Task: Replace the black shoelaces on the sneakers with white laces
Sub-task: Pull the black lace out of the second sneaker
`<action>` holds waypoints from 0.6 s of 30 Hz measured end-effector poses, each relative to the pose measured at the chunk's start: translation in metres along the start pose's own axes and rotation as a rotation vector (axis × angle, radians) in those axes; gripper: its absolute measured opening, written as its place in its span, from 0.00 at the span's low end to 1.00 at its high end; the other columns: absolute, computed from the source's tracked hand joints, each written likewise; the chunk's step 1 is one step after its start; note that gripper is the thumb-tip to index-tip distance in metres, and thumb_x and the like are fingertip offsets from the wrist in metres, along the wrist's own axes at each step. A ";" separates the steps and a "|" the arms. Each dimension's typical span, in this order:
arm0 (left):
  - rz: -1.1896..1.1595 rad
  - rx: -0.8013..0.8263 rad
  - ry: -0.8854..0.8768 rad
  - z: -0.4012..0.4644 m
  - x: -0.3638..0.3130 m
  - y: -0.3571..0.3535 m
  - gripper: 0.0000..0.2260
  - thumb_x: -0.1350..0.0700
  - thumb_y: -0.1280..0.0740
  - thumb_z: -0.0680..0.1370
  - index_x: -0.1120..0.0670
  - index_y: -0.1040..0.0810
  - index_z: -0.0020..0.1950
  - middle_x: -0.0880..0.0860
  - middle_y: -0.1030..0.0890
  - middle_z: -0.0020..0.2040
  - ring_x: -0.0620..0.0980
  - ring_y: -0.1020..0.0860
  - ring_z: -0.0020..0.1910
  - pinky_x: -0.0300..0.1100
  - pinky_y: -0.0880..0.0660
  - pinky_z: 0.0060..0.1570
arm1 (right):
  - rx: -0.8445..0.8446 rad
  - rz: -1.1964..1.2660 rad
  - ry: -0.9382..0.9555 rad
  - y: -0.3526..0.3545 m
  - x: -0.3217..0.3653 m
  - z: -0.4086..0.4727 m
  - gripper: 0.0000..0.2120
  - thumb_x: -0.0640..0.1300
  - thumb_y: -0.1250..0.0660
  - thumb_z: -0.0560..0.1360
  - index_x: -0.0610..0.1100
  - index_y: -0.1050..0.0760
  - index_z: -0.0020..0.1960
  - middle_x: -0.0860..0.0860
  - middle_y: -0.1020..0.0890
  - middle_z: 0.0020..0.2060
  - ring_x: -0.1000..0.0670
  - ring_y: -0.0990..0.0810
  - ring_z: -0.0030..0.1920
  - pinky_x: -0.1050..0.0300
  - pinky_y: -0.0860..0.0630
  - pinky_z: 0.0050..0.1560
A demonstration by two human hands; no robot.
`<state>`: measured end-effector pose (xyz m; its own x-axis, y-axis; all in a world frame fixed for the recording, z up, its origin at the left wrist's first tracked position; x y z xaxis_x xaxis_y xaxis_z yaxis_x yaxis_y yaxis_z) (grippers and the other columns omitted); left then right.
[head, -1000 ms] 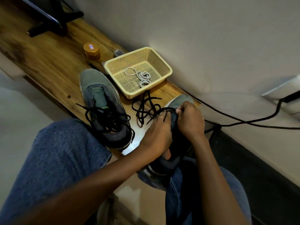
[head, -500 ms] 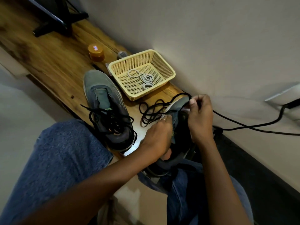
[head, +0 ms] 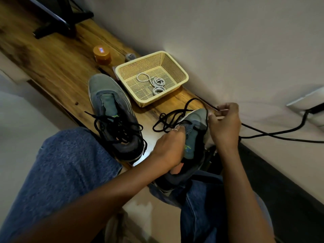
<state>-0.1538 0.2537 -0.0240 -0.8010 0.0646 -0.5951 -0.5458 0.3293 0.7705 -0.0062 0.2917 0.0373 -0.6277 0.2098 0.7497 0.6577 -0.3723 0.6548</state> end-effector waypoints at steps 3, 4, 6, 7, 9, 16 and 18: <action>-0.016 -0.014 0.006 -0.003 0.001 0.003 0.18 0.63 0.37 0.77 0.57 0.32 0.67 0.59 0.24 0.60 0.61 0.24 0.56 0.45 0.32 0.44 | 0.134 -0.092 0.085 -0.017 0.007 -0.003 0.09 0.34 0.34 0.74 0.47 0.28 0.46 0.47 0.21 0.49 0.49 0.21 0.46 0.57 0.25 0.44; -0.025 -0.023 0.004 -0.004 0.001 0.004 0.18 0.62 0.38 0.77 0.57 0.32 0.68 0.59 0.24 0.60 0.60 0.24 0.56 0.45 0.32 0.44 | 0.220 -0.133 0.084 -0.028 0.005 -0.005 0.08 0.34 0.34 0.75 0.47 0.26 0.44 0.47 0.20 0.48 0.49 0.20 0.45 0.56 0.24 0.44; -0.045 -0.047 -0.015 -0.004 -0.001 0.006 0.19 0.62 0.39 0.78 0.57 0.33 0.69 0.58 0.25 0.61 0.59 0.24 0.57 0.46 0.28 0.48 | 0.376 -0.283 0.108 -0.046 0.003 -0.013 0.06 0.37 0.32 0.75 0.47 0.22 0.43 0.47 0.19 0.47 0.50 0.21 0.46 0.57 0.26 0.44; -0.053 -0.058 -0.029 -0.003 -0.002 0.007 0.19 0.62 0.39 0.78 0.57 0.33 0.69 0.57 0.26 0.63 0.59 0.24 0.58 0.48 0.26 0.51 | 0.415 -0.345 0.127 -0.050 0.004 -0.015 0.04 0.38 0.31 0.75 0.46 0.21 0.43 0.46 0.18 0.46 0.50 0.21 0.47 0.58 0.27 0.45; -0.067 -0.086 -0.050 0.000 -0.002 0.005 0.16 0.61 0.39 0.78 0.56 0.31 0.66 0.56 0.26 0.63 0.58 0.24 0.58 0.50 0.25 0.51 | 0.427 -0.411 0.141 -0.050 0.005 -0.018 0.04 0.38 0.31 0.75 0.44 0.19 0.46 0.46 0.18 0.47 0.49 0.22 0.47 0.59 0.28 0.45; -0.035 -0.123 -0.068 0.006 -0.002 0.003 0.11 0.64 0.38 0.78 0.56 0.28 0.60 0.55 0.24 0.57 0.58 0.22 0.54 0.49 0.26 0.46 | 0.327 -0.534 0.182 -0.044 0.010 -0.020 0.02 0.39 0.30 0.74 0.40 0.19 0.45 0.44 0.18 0.45 0.46 0.21 0.45 0.56 0.29 0.42; -0.047 -0.112 -0.063 0.004 -0.002 0.004 0.13 0.64 0.38 0.78 0.56 0.28 0.61 0.56 0.23 0.57 0.58 0.22 0.53 0.48 0.27 0.44 | 0.347 -0.532 0.171 -0.045 0.009 -0.020 0.03 0.39 0.32 0.76 0.40 0.21 0.45 0.43 0.19 0.44 0.47 0.22 0.44 0.54 0.28 0.42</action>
<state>-0.1534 0.2587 -0.0207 -0.7589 0.1121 -0.6415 -0.6090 0.2267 0.7601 -0.0499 0.2926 0.0126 -0.9427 0.1274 0.3083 0.3178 0.0613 0.9462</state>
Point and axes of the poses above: each hand's wrist, its own z-axis towards the middle knuckle, its own y-axis out of the back of the hand, x = y × z, the point moved 10 cm from there along z, towards the middle knuckle
